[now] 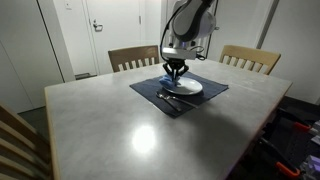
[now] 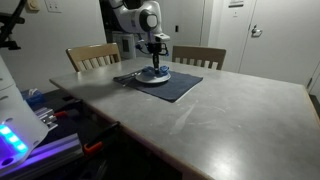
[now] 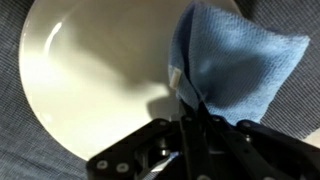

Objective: Wipe the white plate with the blue towel

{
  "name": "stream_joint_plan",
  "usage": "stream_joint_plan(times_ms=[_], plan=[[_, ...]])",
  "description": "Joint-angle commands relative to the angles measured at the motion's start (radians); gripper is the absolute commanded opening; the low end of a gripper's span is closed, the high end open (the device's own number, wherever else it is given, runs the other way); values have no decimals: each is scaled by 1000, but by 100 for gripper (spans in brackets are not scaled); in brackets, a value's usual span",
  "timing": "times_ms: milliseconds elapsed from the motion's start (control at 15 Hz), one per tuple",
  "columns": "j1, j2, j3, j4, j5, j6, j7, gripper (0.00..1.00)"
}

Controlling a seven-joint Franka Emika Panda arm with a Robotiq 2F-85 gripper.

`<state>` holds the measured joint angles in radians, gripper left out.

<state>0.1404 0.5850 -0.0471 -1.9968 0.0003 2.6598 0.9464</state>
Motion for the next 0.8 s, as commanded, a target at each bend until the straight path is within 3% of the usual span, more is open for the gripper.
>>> stream_joint_plan(times_ms=[0, 400, 733], plan=[[-82, -2, 95, -16, 156, 48, -155, 2], [-173, -29, 177, -40, 396, -70, -413, 2], [-167, -44, 143, -57, 458, -203, -492, 2]])
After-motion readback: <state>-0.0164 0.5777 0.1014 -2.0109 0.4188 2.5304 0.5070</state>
